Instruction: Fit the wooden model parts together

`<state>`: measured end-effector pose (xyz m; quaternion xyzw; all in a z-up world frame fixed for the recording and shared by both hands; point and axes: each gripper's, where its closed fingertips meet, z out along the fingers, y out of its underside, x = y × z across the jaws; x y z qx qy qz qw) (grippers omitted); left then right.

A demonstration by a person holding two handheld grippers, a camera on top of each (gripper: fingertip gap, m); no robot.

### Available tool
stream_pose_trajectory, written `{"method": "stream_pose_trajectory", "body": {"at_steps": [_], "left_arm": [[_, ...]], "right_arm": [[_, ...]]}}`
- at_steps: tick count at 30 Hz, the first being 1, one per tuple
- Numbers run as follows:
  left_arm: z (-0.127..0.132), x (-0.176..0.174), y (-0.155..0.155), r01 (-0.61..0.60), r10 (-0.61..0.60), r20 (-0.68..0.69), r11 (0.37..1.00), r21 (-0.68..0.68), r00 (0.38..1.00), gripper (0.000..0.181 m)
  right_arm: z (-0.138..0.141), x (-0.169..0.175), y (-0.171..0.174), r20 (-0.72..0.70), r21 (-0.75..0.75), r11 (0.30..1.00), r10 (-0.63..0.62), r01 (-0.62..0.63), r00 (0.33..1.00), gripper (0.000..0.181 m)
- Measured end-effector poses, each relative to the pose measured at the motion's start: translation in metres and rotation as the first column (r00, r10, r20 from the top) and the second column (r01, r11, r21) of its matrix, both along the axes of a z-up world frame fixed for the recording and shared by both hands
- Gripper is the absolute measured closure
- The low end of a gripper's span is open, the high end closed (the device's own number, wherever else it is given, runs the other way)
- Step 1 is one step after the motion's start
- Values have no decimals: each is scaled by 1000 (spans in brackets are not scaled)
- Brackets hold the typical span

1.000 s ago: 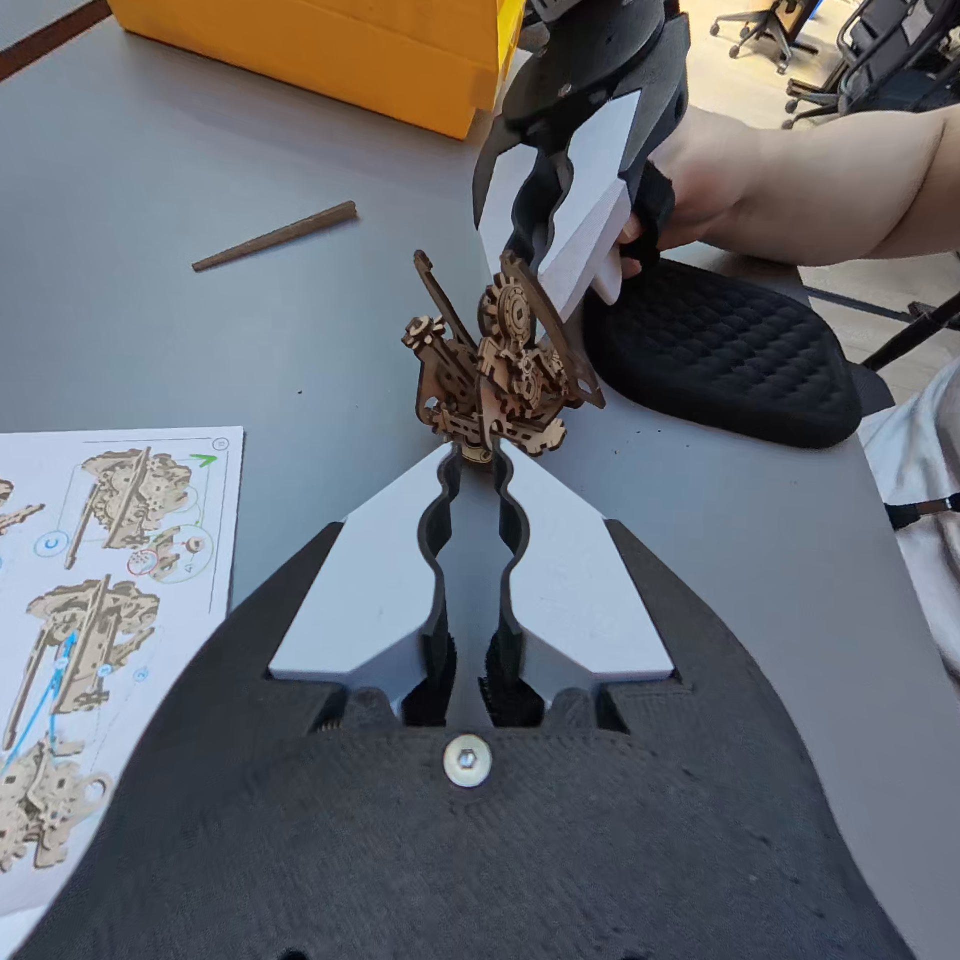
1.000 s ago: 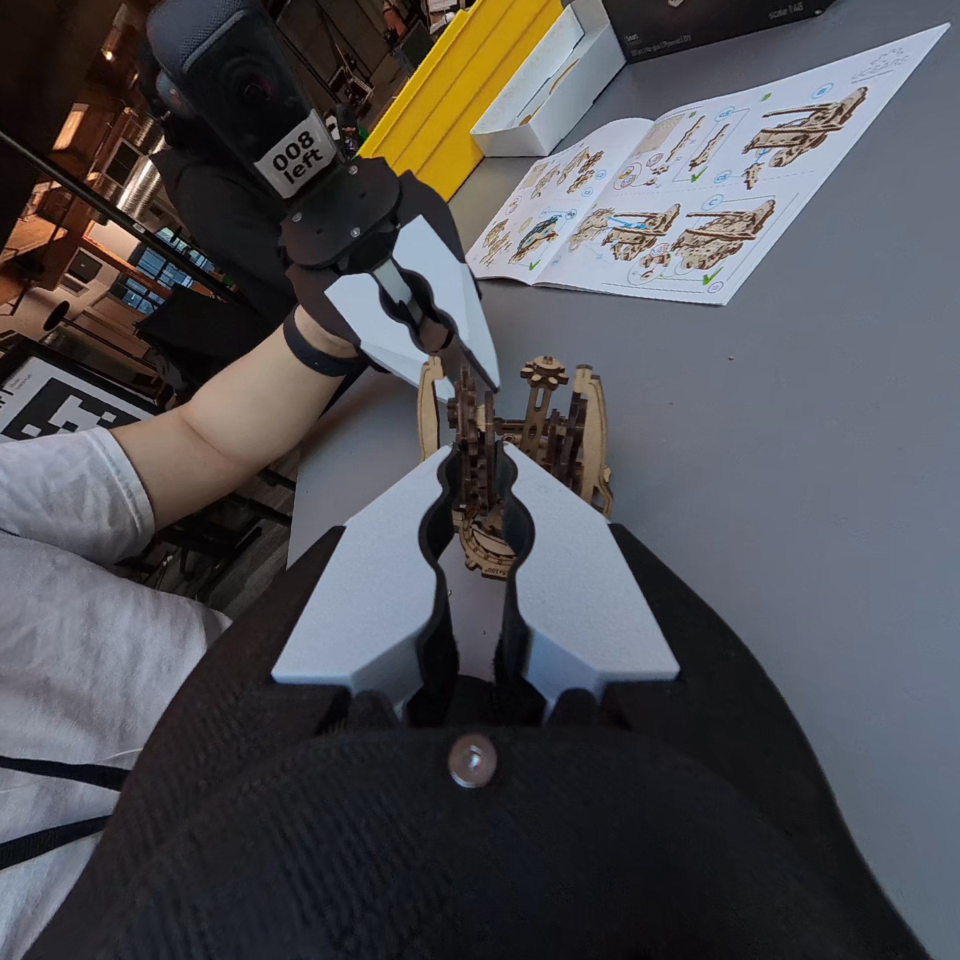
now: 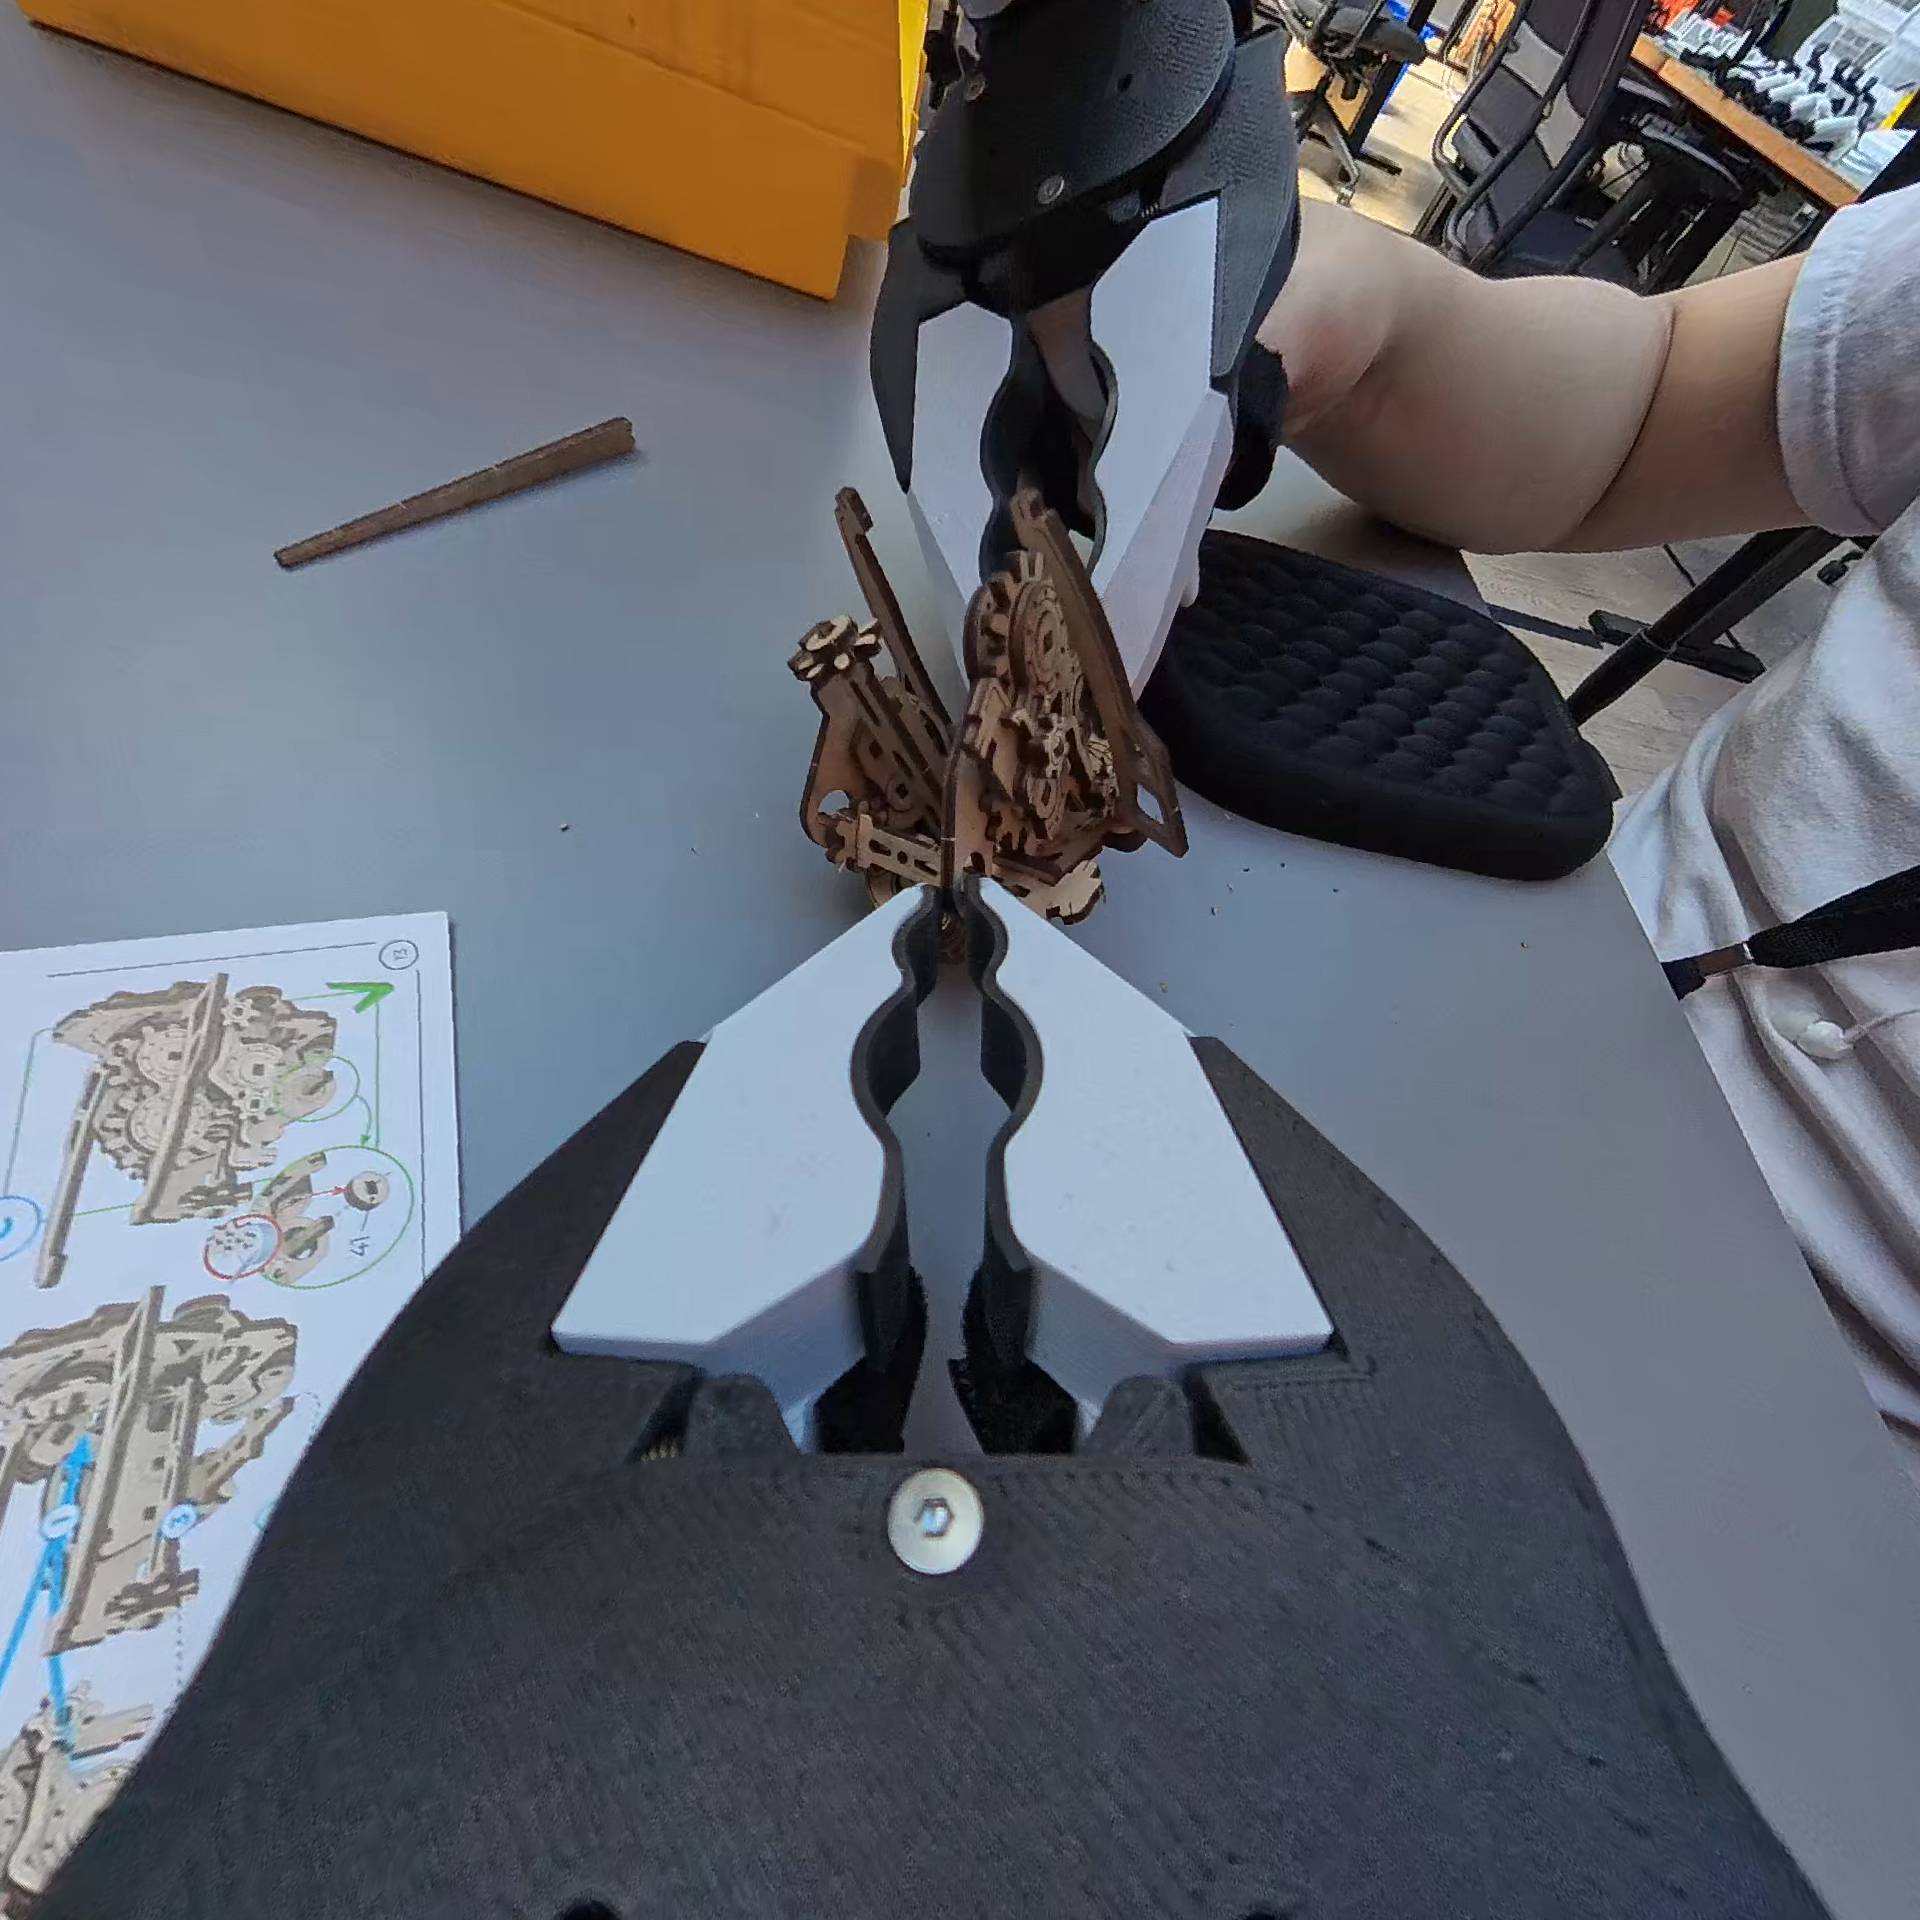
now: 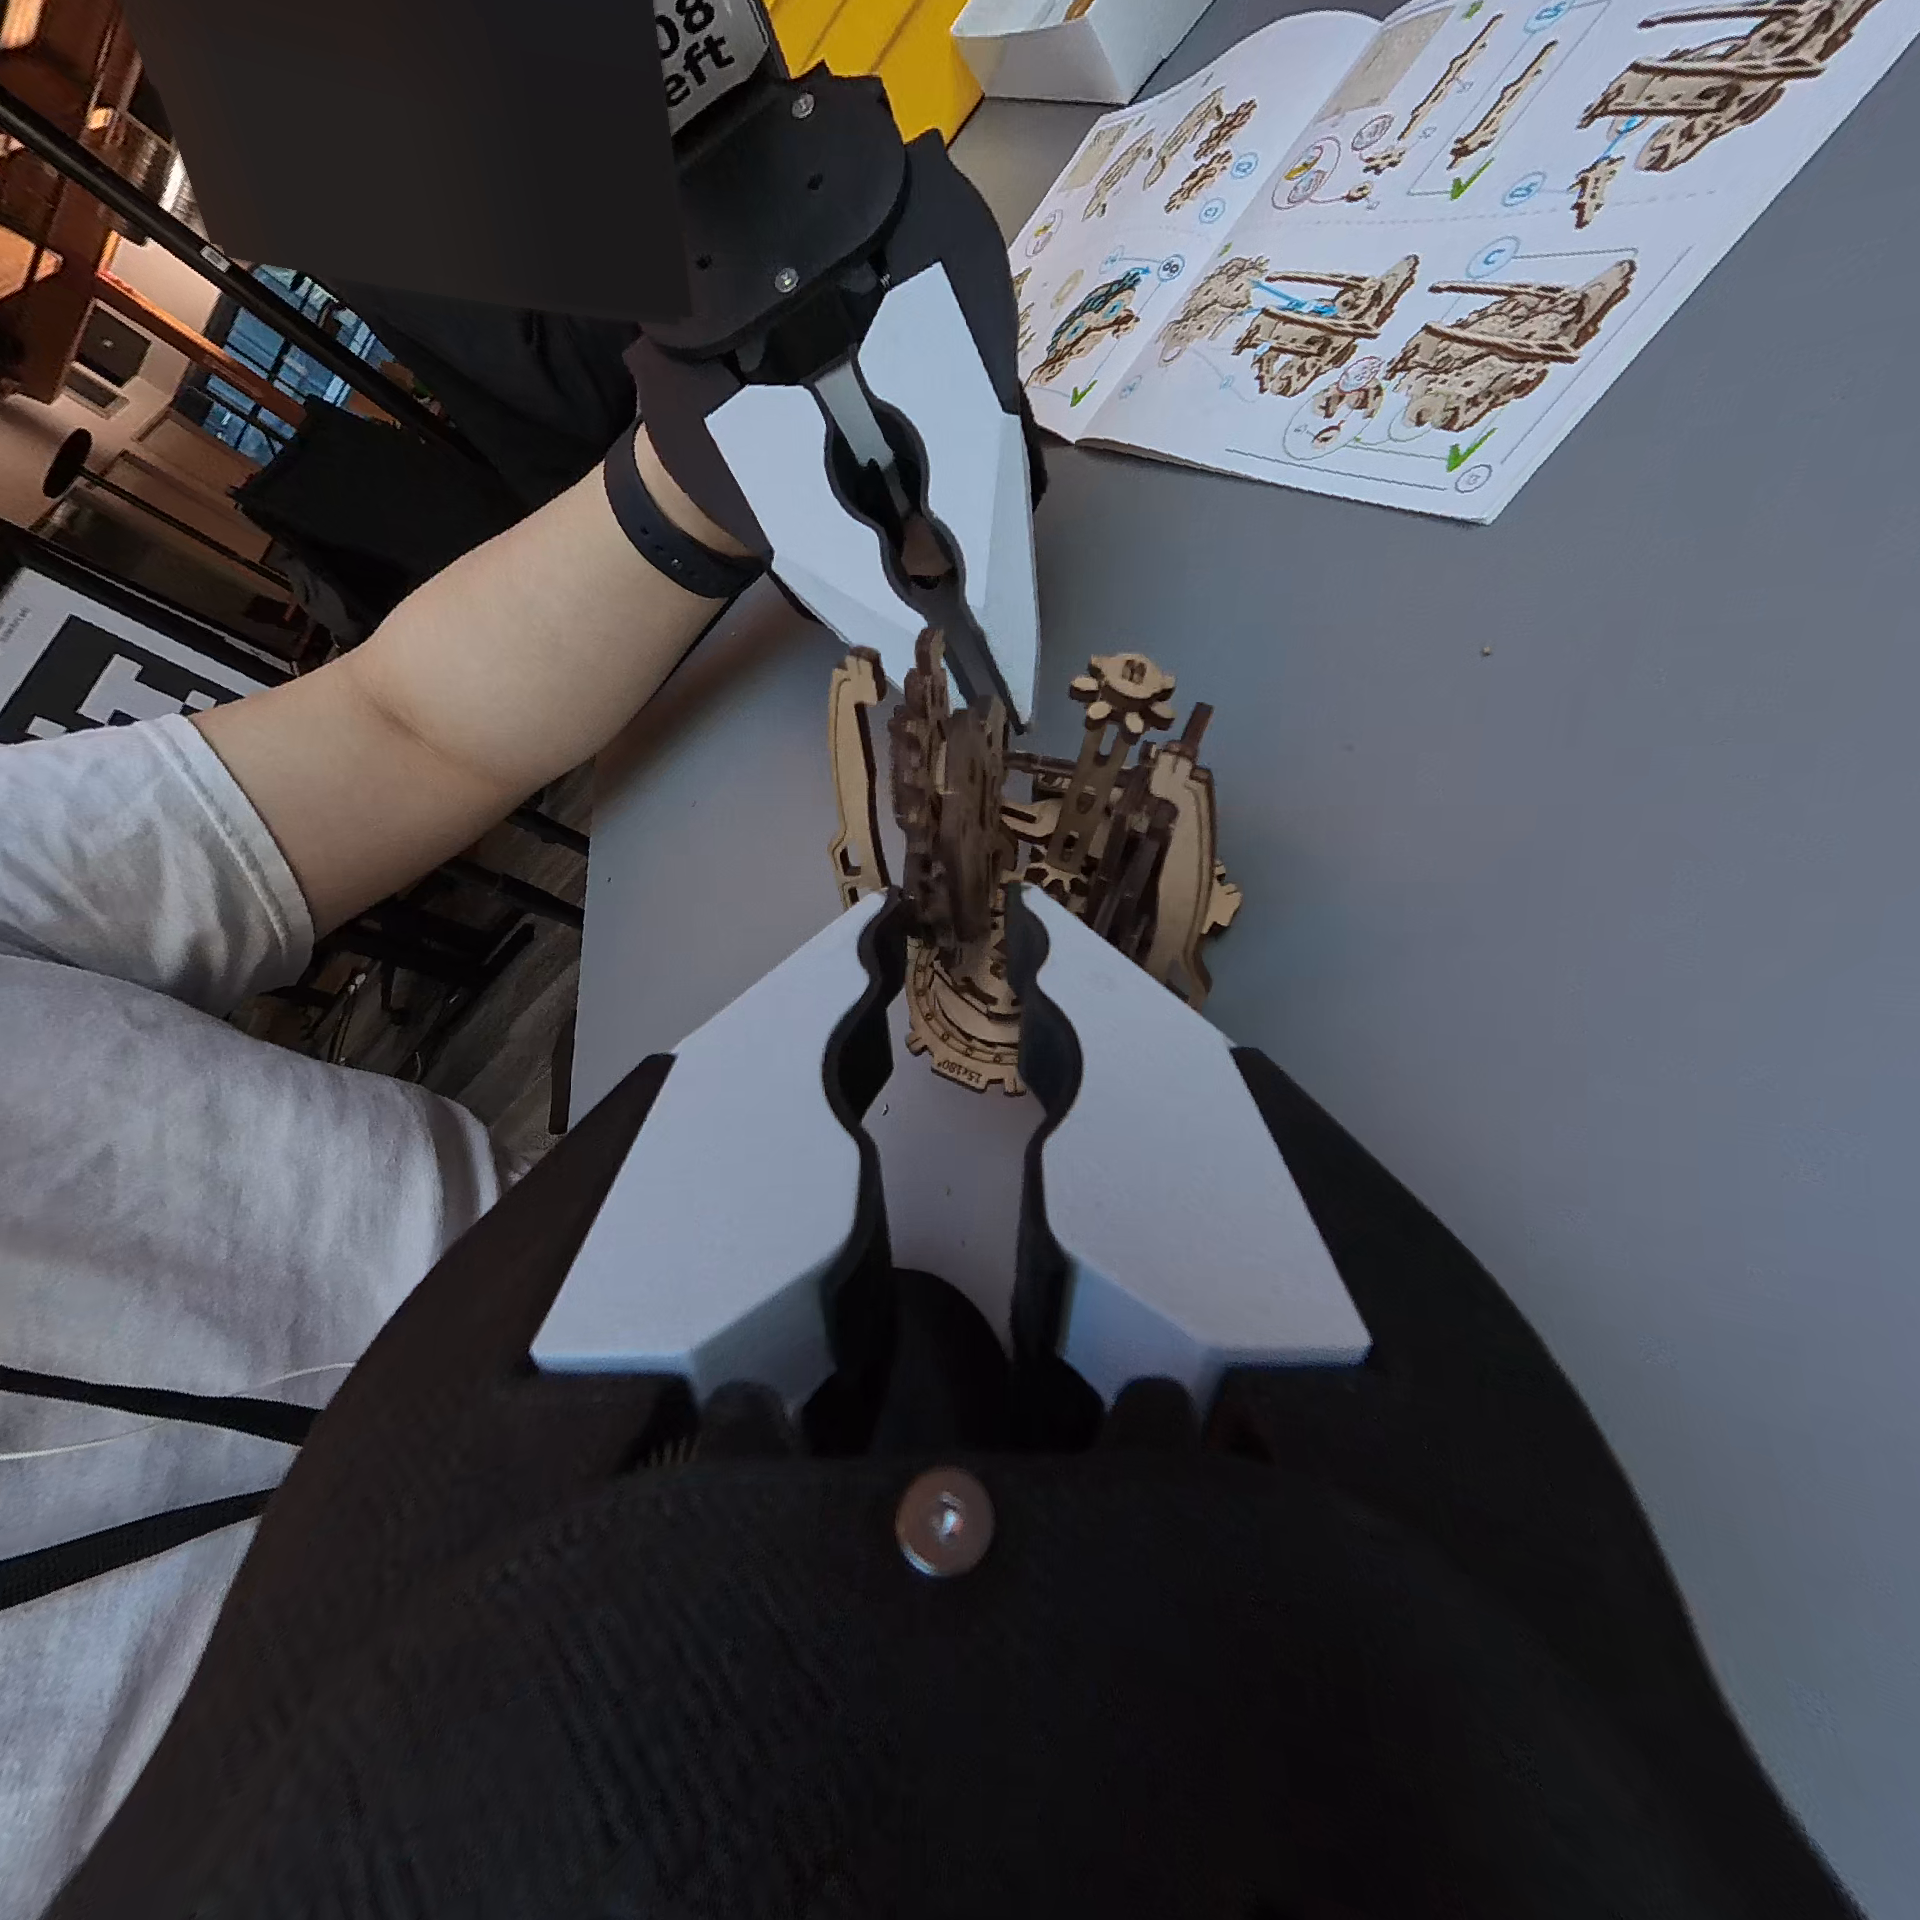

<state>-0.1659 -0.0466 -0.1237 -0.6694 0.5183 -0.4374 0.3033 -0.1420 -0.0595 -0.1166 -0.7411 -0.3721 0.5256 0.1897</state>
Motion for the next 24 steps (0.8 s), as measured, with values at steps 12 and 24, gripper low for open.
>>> {"method": "stream_pose_trajectory", "body": {"at_steps": [12, 24], "left_arm": [[15, -16, -1, -147, 143, 69, 988, 54, 987, 157], [-20, -12, -26, -202, 207, -112, 978, 49, 972, 151]], "right_arm": [[-3, -1, 5, 39, 60, 997, -40, 38, 998, 170], [-4, -2, 4, 42, 76, 996, -41, 38, 998, 170]]}}
